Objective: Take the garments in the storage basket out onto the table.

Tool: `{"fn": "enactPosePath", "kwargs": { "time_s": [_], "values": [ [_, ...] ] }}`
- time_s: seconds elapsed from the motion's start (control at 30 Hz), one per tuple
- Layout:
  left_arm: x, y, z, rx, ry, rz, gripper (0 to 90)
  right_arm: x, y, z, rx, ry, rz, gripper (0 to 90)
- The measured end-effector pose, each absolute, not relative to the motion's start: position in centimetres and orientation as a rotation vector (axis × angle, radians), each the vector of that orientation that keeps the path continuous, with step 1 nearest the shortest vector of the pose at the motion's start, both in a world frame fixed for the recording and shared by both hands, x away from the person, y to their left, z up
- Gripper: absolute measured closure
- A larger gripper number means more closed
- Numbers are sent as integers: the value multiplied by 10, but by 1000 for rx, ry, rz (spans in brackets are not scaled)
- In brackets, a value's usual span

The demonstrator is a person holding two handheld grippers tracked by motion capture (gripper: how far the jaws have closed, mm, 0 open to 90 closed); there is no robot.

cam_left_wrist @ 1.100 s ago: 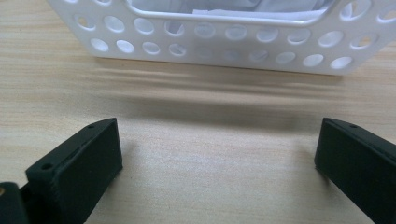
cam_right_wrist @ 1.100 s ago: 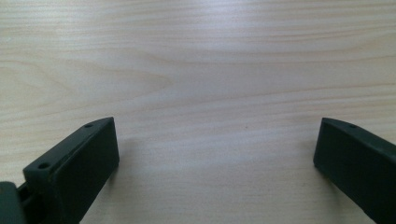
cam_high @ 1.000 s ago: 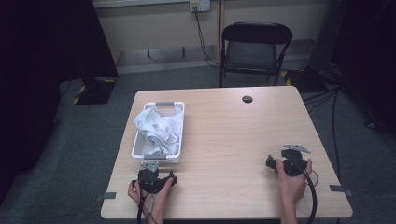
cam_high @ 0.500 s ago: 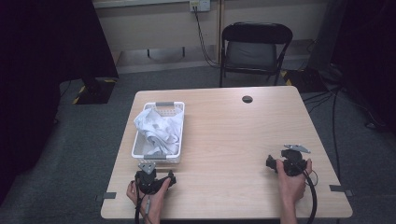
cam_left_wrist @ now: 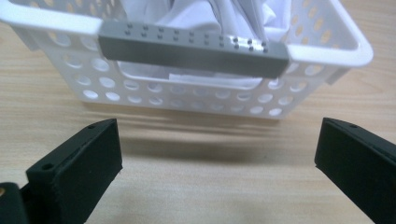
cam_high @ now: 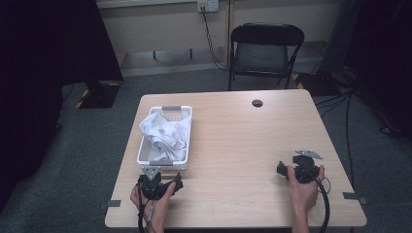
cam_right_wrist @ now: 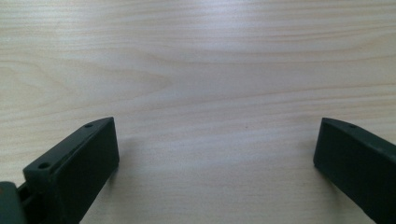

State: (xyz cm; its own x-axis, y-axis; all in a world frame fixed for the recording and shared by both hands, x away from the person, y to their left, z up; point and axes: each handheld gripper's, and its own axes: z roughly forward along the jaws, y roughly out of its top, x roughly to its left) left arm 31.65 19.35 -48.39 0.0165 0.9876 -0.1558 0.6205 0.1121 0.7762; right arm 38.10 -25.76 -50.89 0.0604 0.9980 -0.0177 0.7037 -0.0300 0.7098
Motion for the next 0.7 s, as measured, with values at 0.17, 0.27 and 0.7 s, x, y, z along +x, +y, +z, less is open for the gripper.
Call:
{"fn": "enactPosePath", "kwargs": {
  "time_s": [0.17,0.27,0.7],
  "values": [
    [316,194,-478,1582,1669,665,3,381,-258,-509,1791,1698,689,0],
    [314,195,-473,1566,1656,671,8,381,-258,-509,1791,1698,689,0],
    [313,192,-453,1577,1622,695,16,381,-258,-509,1791,1698,689,0]
  ]
}}
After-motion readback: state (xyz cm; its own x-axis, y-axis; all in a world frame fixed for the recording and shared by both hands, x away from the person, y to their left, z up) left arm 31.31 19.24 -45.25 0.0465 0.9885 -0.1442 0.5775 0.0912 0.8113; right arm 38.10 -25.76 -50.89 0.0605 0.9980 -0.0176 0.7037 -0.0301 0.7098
